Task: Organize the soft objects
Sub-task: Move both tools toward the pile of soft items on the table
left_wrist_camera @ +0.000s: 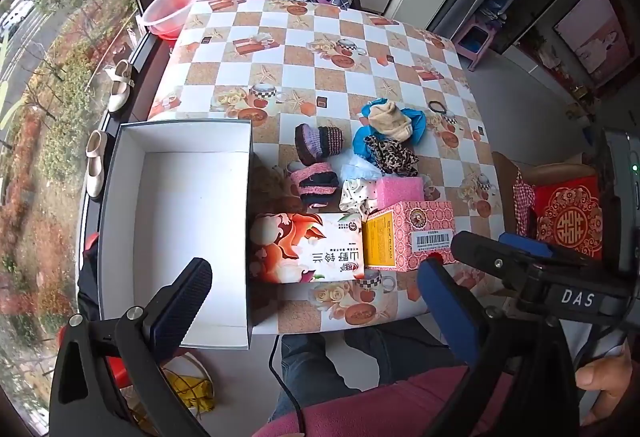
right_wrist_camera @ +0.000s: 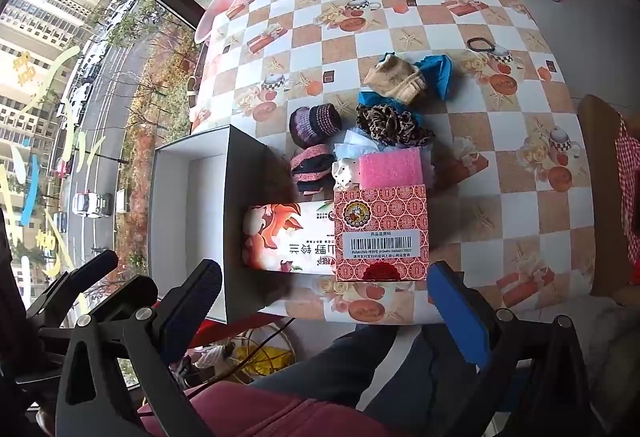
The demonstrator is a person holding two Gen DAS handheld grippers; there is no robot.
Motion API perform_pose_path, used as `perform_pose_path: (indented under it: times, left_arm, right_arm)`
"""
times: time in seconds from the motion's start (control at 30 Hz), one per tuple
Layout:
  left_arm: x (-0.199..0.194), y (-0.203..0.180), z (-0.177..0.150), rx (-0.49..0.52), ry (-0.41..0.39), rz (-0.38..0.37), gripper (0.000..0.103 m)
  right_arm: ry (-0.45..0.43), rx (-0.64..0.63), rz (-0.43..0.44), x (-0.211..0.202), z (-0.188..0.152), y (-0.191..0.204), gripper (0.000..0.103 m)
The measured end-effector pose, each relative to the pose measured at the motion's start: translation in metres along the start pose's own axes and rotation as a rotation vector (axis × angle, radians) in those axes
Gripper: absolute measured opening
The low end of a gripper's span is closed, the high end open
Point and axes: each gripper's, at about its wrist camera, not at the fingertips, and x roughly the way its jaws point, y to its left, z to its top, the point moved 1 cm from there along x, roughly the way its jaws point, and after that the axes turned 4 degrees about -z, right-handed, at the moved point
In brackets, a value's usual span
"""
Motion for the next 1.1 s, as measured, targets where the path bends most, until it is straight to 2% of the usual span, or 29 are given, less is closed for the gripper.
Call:
perform_pose_path:
  times: [0.8, 0.93, 1.1]
  left_arm:
    - [0.003, -0.004, 0.002, 0.0, 0.007, -0.008, 0.103]
    - [0.009, -0.004, 0.001, 0.007, 0.03, -0.023, 0.103]
    - [0.021, -0.007, 0.002, 0.043, 0.056, 0.015, 0.103]
  right_arm:
    - [0.019, 0.025, -0.02, 0.006, -0.006, 0.004, 0.103]
    - [0.029, 0.05, -0.025, 0.006, -0.01, -0.002, 0.103]
    - [0.022, 0.106, -0.029, 0.001, -0.01, -0.021, 0.103]
